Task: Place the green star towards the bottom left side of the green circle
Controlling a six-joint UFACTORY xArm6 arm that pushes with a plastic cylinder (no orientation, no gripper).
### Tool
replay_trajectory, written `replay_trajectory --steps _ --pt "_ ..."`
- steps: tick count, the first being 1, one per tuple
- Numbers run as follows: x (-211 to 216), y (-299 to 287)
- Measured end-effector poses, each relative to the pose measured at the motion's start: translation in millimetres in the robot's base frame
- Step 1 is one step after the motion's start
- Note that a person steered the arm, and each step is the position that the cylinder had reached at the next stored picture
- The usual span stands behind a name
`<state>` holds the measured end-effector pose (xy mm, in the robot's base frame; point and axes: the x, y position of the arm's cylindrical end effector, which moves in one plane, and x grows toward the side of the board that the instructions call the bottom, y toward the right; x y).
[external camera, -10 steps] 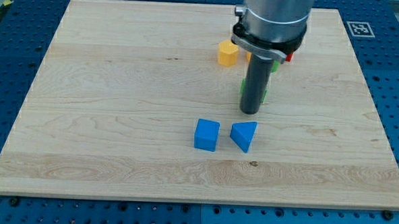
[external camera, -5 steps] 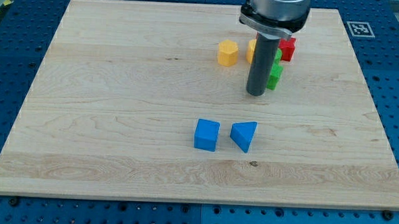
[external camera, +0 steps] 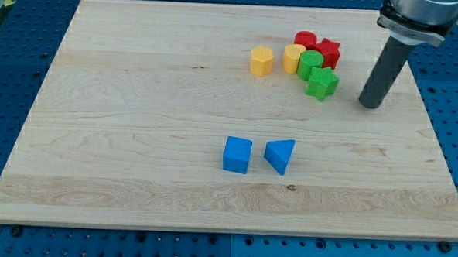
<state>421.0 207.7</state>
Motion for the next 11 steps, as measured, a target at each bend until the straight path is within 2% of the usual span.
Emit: replay_trajectory --steps 3,6,7,8,9,11 --pt "-8.7 -48.5" --pt "5.7 -167.6" --pt "9.1 -141.6" --pt "14.3 -83.8" --pt "40.1 -38.4" --pt "30.2 -41.7"
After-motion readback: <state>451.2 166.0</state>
